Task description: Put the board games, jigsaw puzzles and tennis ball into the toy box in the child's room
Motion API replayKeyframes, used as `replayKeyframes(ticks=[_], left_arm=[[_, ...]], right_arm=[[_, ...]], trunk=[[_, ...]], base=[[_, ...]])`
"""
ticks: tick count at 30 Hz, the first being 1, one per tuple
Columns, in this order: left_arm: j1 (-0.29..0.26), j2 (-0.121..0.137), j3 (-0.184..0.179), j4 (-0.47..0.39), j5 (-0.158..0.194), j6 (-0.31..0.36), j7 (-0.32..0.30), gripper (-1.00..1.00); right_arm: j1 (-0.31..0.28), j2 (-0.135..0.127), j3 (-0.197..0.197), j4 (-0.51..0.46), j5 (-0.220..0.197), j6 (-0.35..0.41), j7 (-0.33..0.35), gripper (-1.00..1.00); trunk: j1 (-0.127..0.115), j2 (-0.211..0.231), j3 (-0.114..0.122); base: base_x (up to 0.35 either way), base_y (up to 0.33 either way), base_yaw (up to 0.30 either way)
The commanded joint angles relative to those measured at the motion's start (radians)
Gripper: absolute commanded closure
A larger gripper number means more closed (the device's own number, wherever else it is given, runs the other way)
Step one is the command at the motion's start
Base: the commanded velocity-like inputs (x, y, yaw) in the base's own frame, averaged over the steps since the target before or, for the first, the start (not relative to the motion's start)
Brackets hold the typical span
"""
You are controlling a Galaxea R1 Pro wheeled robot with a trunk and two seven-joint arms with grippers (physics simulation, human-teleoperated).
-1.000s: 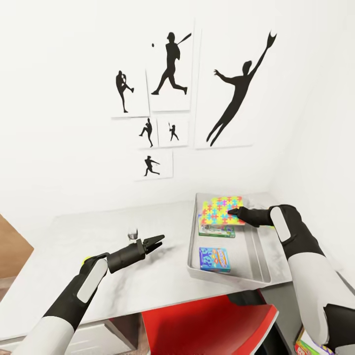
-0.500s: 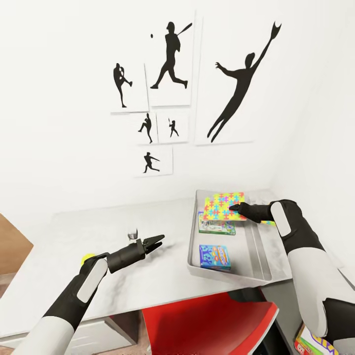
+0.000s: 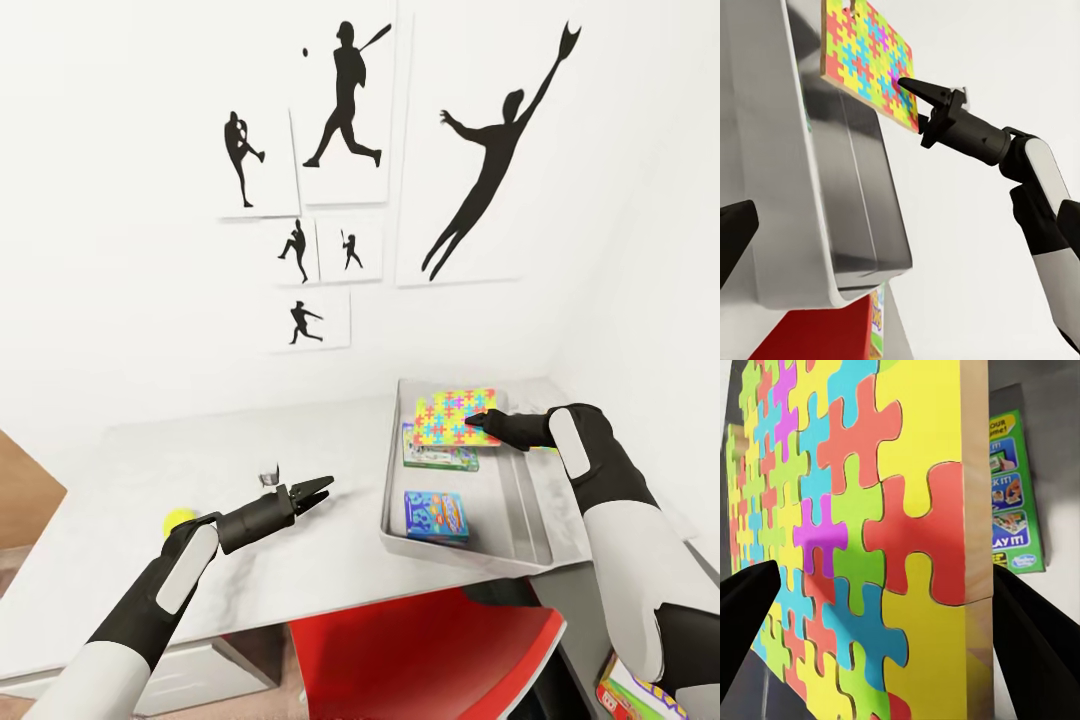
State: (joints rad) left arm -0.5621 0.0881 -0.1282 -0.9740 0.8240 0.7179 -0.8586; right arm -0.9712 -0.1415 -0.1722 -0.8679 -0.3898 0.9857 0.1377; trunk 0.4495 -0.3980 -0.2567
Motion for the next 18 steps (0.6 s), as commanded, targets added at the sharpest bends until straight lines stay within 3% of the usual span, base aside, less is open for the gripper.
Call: replayKeyframes(ticks=[1, 18], left_arm=[[-0.001, 0.001, -0.002, 0.000, 0.007, 0.006, 0.001, -1.00], [-0.001, 0.001, -0.002, 0.000, 0.007, 0.006, 0.001, -1.00]], right_arm=[[-0.001, 0.000, -0.003, 0.000, 0.009, 0.004, 0.011, 1.00], [-0.001, 0.003, -0.003, 0.000, 0.008, 0.004, 0.010, 1.00]], trunk=[[0.001, -0.002, -0.004], [0.001, -0.002, -0.031]], base=[[0.000, 0.000, 0.000], [0.000, 0.000, 0.000]])
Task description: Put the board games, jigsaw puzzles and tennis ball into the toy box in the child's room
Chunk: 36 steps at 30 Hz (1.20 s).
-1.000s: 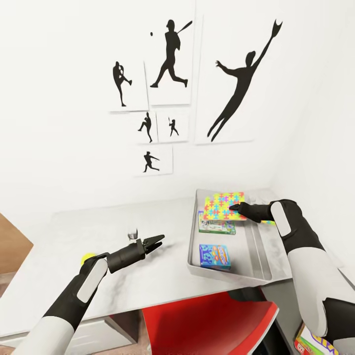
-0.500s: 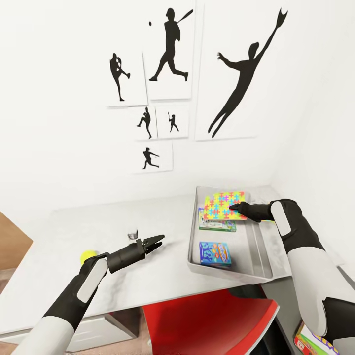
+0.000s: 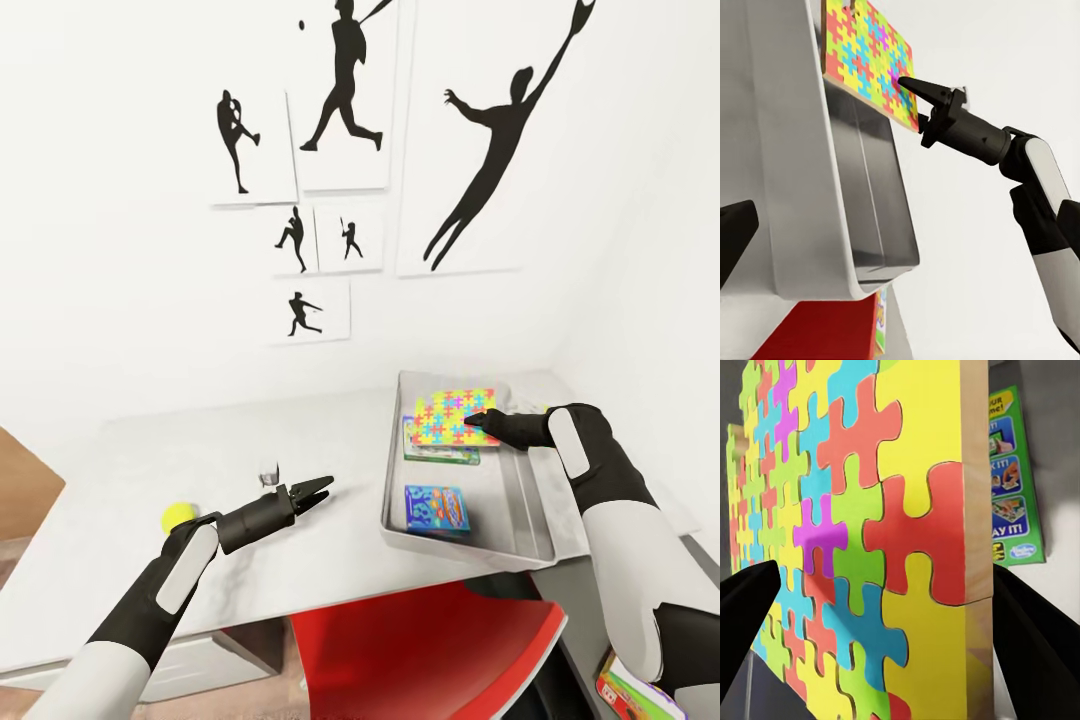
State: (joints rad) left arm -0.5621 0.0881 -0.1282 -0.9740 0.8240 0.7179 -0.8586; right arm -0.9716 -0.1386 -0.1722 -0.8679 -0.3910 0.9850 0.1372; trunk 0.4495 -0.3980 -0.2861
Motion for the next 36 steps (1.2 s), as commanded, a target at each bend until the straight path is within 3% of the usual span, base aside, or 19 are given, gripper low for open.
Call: replayKeyframes(ticks=[1, 26, 36], left_arm=[[-0.001, 0.001, -0.002, 0.000, 0.007, 0.006, 0.001, -1.00], [-0.001, 0.001, -0.002, -0.001, 0.009, 0.006, 0.001, -1.00], [-0.001, 0.001, -0.002, -0.003, 0.043, 0.006, 0.001, -1.00]], right_arm=[[-0.001, 0.000, -0.003, 0.000, 0.009, 0.004, 0.011, 1.00], [-0.011, 0.003, -0.003, 0.000, 0.011, -0.012, 0.007, 1.00], [-0.044, 0.010, -0.003, 0.004, 0.011, -0.017, -0.039, 1.00]], trunk=[[0.000, -0.002, -0.004], [0.000, -0.002, -0.044], [0.000, -0.002, -0.061]], base=[[0.000, 0.000, 0.000], [0.000, 0.000, 0.043], [0.000, 0.000, 0.075]])
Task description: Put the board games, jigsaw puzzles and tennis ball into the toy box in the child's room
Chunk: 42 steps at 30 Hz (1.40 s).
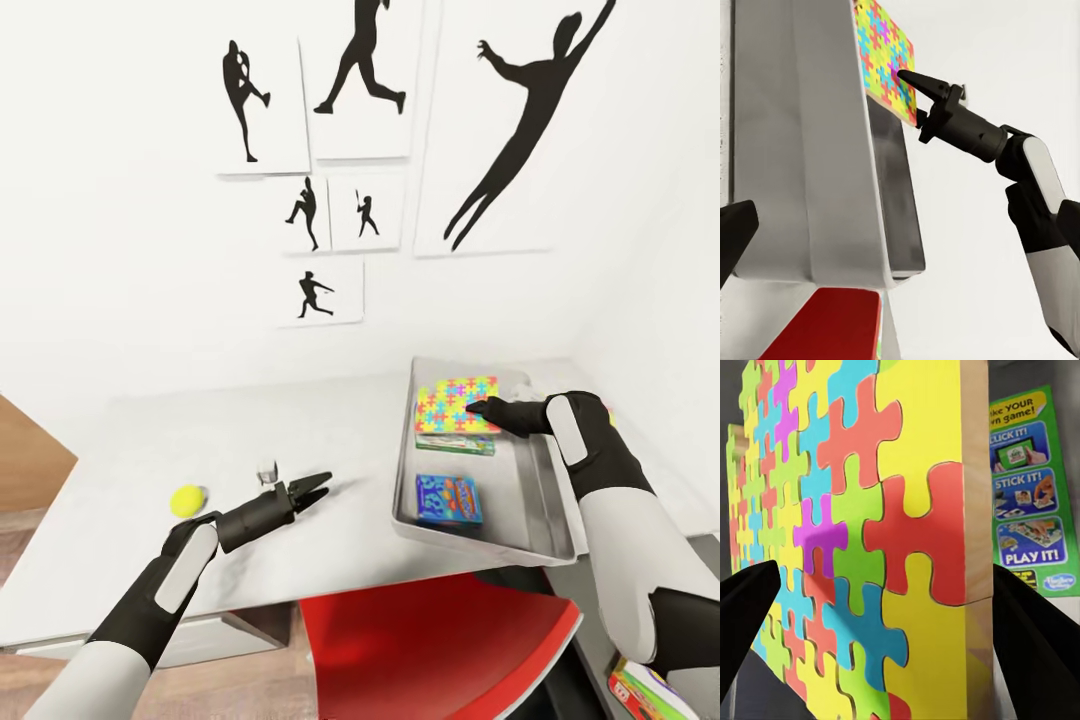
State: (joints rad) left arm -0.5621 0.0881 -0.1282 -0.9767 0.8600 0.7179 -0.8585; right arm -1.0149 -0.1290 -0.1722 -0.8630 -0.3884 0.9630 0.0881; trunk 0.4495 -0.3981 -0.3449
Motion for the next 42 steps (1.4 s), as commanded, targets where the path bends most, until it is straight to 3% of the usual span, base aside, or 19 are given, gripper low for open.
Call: replayKeyframes(ticks=[1, 16, 27, 42], left_arm=[[-0.001, 0.001, -0.002, 0.000, 0.012, 0.006, 0.001, -1.00], [-0.001, 0.001, -0.002, 0.000, 0.029, 0.006, 0.001, -1.00], [-0.001, 0.001, -0.002, 0.001, 0.030, 0.007, 0.001, -1.00], [-0.001, 0.001, -0.002, 0.002, 0.030, 0.008, 0.001, -1.00]], right_arm=[[-0.004, 0.001, -0.003, 0.000, 0.008, 0.005, 0.004, 1.00], [-0.021, 0.002, -0.004, -0.002, 0.008, 0.001, -0.018, 1.00], [-0.022, -0.002, -0.008, -0.004, 0.011, -0.057, -0.023, 1.00], [-0.022, -0.003, -0.009, -0.004, 0.011, -0.075, -0.024, 1.00]], trunk=[[0.000, -0.002, -0.003], [0.000, -0.002, -0.026], [0.000, -0.002, -0.029], [0.000, -0.002, -0.032]], base=[[0.000, 0.000, 0.077], [0.000, 0.000, 0.071], [0.000, 0.000, 0.015], [0.000, 0.000, 0.001]])
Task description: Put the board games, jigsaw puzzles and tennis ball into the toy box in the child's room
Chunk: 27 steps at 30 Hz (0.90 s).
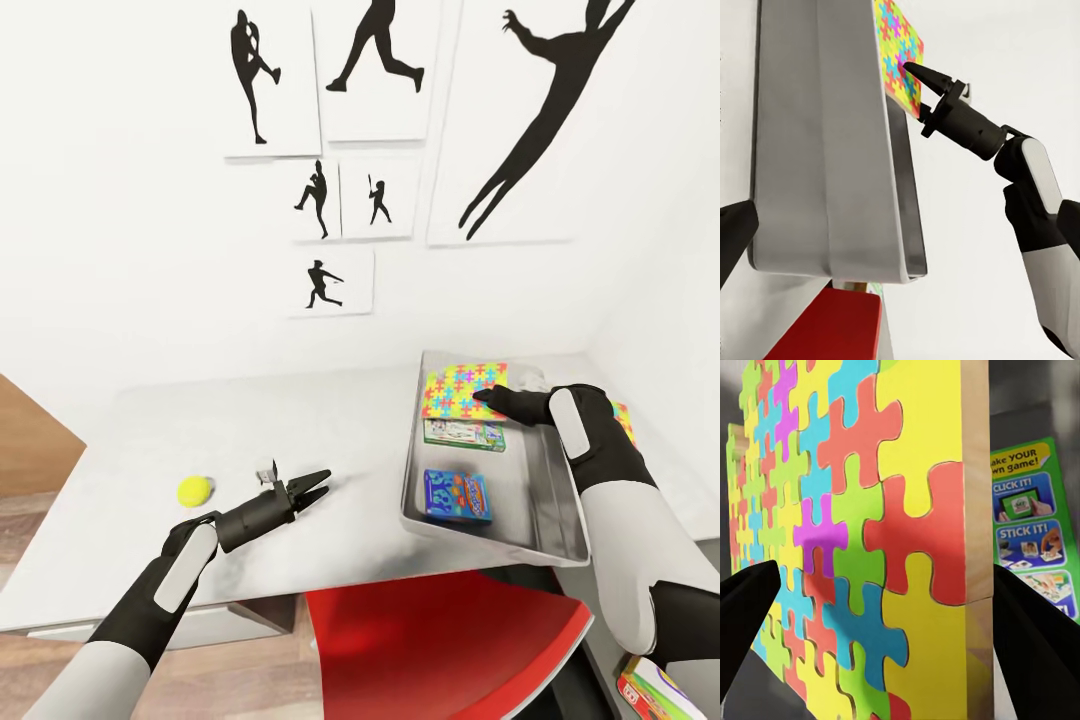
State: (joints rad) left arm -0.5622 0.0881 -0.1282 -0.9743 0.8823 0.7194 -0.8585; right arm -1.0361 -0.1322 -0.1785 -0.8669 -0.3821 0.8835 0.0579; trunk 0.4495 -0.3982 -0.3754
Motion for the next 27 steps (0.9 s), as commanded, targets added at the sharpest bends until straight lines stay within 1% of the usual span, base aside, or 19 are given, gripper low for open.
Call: replayKeyframes(ticks=[1, 27], left_arm=[[-0.001, 0.001, -0.002, 0.000, 0.007, 0.006, 0.001, -1.00], [-0.001, 0.001, -0.002, 0.000, 0.008, 0.006, 0.001, -1.00]], right_arm=[[-0.001, 0.000, -0.002, -0.001, 0.005, 0.005, 0.007, 1.00], [-0.001, -0.001, -0.002, 0.000, 0.005, 0.003, 0.007, 1.00]], trunk=[[0.001, -0.002, -0.003], [0.001, -0.002, -0.041]], base=[[0.000, 0.000, 0.000], [0.000, 0.000, 0.000]])
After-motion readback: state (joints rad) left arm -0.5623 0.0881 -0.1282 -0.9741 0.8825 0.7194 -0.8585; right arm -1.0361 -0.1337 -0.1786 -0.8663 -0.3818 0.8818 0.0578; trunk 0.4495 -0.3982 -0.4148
